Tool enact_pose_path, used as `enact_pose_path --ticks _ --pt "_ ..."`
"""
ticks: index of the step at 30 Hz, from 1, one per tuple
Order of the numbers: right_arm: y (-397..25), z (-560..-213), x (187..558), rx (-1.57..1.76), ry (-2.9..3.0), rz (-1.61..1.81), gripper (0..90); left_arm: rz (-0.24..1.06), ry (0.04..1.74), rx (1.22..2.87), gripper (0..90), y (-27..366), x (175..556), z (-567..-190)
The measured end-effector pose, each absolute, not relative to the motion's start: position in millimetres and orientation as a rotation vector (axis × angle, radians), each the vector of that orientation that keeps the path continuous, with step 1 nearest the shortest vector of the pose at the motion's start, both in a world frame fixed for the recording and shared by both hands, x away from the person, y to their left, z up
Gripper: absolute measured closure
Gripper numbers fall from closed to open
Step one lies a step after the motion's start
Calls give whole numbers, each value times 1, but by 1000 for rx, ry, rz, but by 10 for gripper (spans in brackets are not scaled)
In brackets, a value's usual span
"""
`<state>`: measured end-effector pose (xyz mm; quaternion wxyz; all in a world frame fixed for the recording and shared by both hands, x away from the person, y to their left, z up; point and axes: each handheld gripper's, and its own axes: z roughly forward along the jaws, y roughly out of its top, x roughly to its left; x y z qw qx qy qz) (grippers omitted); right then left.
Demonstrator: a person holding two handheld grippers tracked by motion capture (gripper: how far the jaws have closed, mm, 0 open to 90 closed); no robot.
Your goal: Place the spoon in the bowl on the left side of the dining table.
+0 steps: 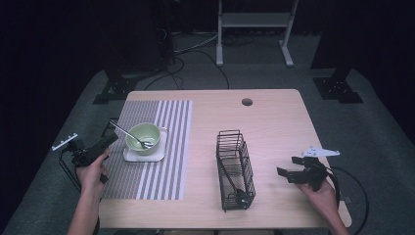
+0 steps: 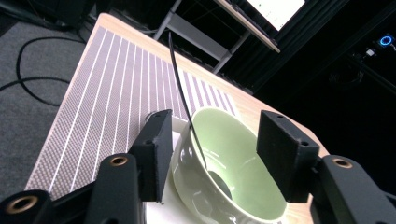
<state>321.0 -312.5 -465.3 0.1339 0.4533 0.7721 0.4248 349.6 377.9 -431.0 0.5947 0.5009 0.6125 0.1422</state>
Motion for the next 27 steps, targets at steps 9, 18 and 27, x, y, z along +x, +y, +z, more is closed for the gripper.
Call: enact_pose_path --ticks 9,18,27 --pt "-313 -465 321 1316 2236 1230 138 321 1426 1182 386 376 344 -435" --pt "-312 -467 322 1318 2243 1224 138 319 1417 1213 347 375 339 -438" --pt "-310 -467 322 1316 2249 1220 138 314 1414 1234 275 366 337 -437"
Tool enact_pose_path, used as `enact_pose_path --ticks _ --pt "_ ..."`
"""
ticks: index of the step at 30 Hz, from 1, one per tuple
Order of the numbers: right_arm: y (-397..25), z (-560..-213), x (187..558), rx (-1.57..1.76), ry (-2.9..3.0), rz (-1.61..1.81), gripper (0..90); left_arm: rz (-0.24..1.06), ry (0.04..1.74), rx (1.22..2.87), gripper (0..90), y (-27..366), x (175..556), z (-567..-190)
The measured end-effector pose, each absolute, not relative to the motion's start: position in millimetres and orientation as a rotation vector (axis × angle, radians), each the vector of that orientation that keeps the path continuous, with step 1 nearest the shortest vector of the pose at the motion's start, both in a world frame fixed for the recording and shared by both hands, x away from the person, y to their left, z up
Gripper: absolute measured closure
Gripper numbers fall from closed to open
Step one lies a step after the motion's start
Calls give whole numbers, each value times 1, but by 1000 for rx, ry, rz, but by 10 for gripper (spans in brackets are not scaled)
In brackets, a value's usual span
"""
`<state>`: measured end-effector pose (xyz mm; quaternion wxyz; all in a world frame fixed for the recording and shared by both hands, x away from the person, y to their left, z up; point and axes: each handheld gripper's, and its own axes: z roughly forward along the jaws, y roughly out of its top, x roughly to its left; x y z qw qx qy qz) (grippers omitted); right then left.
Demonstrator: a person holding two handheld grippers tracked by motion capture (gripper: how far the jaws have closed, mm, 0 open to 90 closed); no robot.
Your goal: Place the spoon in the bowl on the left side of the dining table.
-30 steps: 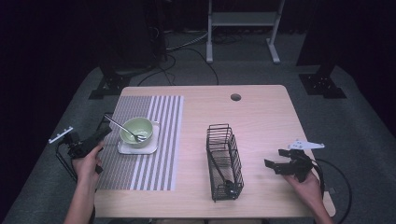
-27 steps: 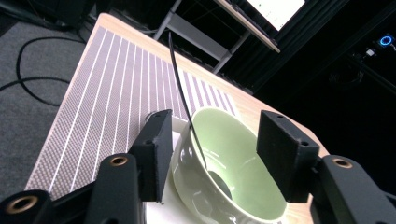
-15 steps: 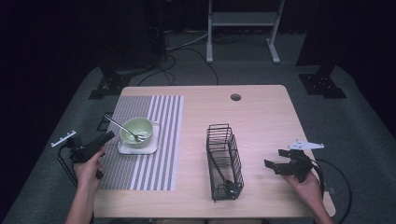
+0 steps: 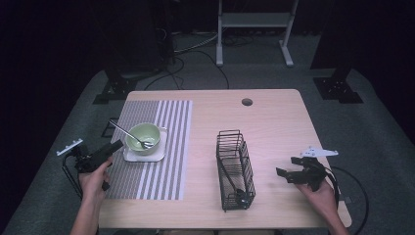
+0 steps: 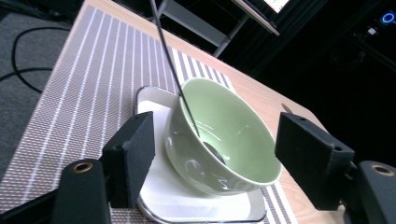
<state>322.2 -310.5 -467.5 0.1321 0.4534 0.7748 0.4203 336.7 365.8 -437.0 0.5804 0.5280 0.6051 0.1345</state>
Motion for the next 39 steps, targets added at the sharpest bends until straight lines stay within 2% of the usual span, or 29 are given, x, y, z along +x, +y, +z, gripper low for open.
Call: enact_pose_path --ticks 9,26,28,39 --pt "-313 -466 321 1315 2242 1221 138 321 1383 1262 200 356 333 -436" --pt "-313 -465 320 1310 2238 1221 138 317 1349 1304 172 339 328 -435" --pt "-313 -465 320 1311 2237 1221 138 315 1353 1310 137 337 328 -436" --pt "-313 -465 319 1312 2237 1220 138 291 1332 1332 136 324 328 -437"
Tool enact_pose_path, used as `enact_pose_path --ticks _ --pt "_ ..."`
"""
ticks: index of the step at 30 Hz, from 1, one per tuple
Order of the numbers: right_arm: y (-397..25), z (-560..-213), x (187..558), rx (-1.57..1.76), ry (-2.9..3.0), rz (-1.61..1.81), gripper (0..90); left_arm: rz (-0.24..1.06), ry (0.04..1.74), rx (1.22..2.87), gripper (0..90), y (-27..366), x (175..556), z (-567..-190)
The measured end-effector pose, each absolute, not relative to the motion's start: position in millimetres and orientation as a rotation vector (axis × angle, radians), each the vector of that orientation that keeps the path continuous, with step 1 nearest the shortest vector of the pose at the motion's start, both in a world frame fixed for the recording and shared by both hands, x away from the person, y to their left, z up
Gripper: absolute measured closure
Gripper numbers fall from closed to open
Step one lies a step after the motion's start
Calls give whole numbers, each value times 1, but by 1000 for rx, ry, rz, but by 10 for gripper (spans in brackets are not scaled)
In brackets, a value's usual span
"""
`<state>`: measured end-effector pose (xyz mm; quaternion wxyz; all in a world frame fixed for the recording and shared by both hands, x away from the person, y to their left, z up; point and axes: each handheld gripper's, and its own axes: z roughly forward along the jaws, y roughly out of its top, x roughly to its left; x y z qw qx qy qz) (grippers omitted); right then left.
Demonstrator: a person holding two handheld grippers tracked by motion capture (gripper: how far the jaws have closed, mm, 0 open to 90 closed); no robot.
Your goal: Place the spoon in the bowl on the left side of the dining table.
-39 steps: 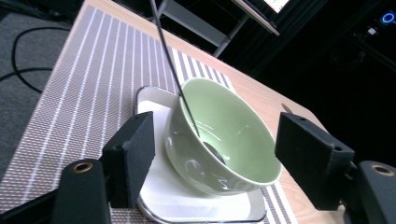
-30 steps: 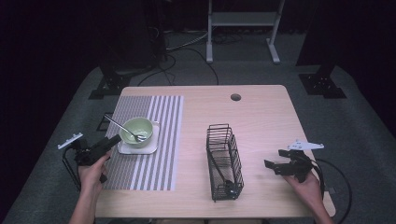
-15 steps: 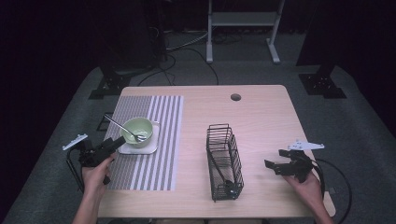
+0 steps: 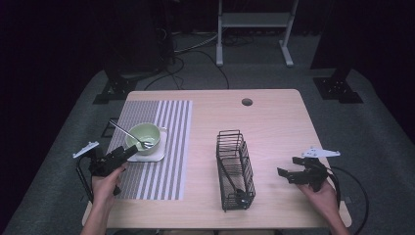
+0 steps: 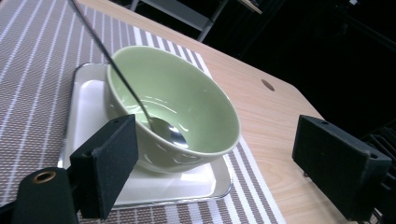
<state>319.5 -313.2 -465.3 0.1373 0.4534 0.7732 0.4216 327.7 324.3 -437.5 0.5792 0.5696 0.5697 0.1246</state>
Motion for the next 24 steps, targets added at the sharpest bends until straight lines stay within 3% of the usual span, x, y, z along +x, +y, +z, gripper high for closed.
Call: enact_pose_path --ticks 24 --pt "-313 -466 320 1309 2241 1219 138 238 1268 1410 135 287 330 -435"
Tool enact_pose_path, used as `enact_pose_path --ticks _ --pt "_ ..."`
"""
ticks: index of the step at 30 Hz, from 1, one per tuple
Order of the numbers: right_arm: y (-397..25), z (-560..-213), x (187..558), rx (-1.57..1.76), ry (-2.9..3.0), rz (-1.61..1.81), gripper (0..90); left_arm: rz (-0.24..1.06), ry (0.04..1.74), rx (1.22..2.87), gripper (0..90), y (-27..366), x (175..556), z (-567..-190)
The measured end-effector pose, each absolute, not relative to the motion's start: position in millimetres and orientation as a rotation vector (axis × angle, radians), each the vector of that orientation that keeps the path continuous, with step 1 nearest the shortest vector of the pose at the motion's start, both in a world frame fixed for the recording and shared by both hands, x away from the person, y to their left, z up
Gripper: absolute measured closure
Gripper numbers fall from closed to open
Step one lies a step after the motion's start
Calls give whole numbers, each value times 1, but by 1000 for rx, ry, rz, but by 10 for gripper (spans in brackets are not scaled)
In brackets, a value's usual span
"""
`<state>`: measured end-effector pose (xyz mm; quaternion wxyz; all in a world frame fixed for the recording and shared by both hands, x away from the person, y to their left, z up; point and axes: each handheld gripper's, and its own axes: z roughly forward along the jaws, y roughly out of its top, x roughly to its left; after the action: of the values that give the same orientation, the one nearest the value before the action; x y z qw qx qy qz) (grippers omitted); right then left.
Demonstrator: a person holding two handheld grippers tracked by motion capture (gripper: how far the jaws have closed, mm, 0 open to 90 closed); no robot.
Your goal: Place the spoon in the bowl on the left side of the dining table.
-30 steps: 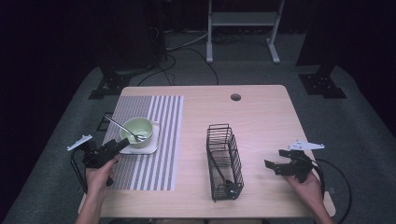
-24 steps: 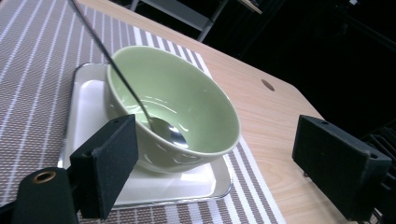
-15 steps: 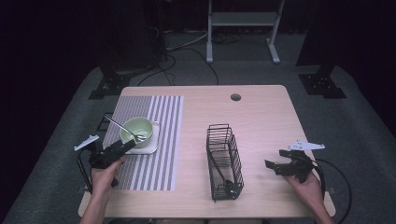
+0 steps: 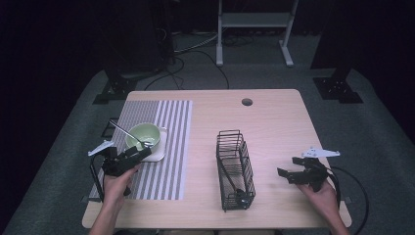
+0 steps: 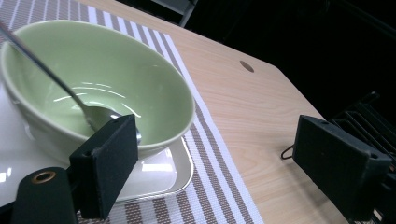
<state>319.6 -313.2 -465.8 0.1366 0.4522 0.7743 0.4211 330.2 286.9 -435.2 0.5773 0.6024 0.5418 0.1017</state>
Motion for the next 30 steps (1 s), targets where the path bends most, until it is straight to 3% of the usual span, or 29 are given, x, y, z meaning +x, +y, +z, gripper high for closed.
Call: enact_pose_path --ticks 27,30 --pt "-314 -465 318 1300 2240 1220 138 172 1201 1505 134 248 325 -443" --pt "-314 -465 318 1300 2241 1218 138 177 1200 1512 103 246 324 -442"
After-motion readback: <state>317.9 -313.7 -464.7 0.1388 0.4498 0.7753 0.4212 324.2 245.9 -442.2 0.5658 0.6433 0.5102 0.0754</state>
